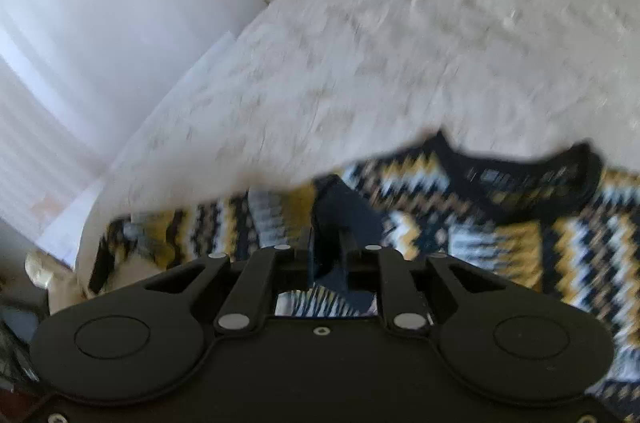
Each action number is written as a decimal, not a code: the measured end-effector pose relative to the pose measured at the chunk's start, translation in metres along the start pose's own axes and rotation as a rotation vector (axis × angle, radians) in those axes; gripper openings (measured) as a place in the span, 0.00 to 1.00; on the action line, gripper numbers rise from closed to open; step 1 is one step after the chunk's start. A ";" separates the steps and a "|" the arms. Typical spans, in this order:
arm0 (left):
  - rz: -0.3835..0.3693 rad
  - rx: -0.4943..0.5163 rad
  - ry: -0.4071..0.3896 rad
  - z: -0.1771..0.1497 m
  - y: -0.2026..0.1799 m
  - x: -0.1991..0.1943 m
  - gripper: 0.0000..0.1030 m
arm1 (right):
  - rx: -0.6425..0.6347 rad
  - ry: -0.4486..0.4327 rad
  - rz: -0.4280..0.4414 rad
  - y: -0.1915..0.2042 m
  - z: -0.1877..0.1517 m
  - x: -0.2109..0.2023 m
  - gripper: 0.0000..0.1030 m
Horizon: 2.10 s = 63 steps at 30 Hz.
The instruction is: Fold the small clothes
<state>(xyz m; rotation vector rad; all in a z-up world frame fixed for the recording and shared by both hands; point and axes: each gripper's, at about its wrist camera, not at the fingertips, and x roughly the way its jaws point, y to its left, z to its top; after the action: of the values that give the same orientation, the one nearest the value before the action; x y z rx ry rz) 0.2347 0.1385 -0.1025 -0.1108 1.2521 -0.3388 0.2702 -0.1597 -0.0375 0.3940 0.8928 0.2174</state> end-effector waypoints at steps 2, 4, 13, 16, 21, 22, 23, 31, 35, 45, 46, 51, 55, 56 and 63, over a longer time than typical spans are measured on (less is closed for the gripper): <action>-0.005 0.001 -0.002 0.001 0.000 0.000 0.81 | 0.009 0.006 -0.007 -0.001 -0.007 -0.004 0.41; -0.013 0.005 -0.005 0.003 -0.003 0.002 0.81 | 0.025 0.003 -0.030 -0.007 -0.018 -0.013 0.60; -0.039 0.046 -0.013 0.022 -0.039 0.019 0.81 | 0.036 0.106 -0.266 -0.050 -0.073 -0.035 0.70; -0.033 0.077 -0.006 0.029 -0.055 0.029 0.81 | 0.041 0.167 -0.333 -0.068 -0.089 -0.037 0.73; -0.026 0.125 -0.007 0.042 -0.079 0.045 0.81 | 0.062 0.226 -0.388 -0.091 -0.112 -0.034 0.76; -0.022 0.131 -0.007 0.045 -0.082 0.048 0.81 | 0.062 0.238 -0.393 -0.095 -0.117 -0.032 0.76; -0.021 0.135 -0.010 0.048 -0.085 0.051 0.81 | 0.056 0.253 -0.398 -0.097 -0.121 -0.030 0.78; 0.023 0.160 -0.015 0.082 -0.100 0.083 0.81 | 0.006 0.300 -0.357 -0.097 -0.138 -0.012 1.00; 0.063 0.218 0.014 0.088 -0.106 0.107 0.81 | 0.009 0.338 -0.379 -0.095 -0.136 -0.004 1.00; 0.117 0.271 0.039 0.078 -0.103 0.130 0.93 | 0.228 0.085 -0.326 -0.150 -0.086 -0.077 0.71; 0.121 0.269 0.038 0.078 -0.105 0.131 0.95 | 0.242 0.056 -0.345 -0.161 -0.079 -0.084 0.71; 0.145 0.261 0.020 0.079 -0.110 0.135 1.00 | 0.315 -0.014 -0.441 -0.220 -0.047 -0.092 0.70; 0.150 0.259 0.010 0.078 -0.111 0.136 1.00 | 0.395 -0.014 -0.449 -0.257 -0.030 -0.079 0.69; 0.147 0.260 0.010 0.078 -0.110 0.136 1.00 | 0.414 -0.015 -0.442 -0.264 -0.029 -0.077 0.69; 0.131 0.261 0.021 0.078 -0.106 0.136 1.00 | 0.461 0.019 -0.368 -0.290 -0.021 -0.045 0.61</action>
<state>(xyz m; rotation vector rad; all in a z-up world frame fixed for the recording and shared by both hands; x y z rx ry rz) 0.3252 -0.0122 -0.1734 0.1979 1.2185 -0.3870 0.2316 -0.4331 -0.1393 0.6440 1.0161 -0.3312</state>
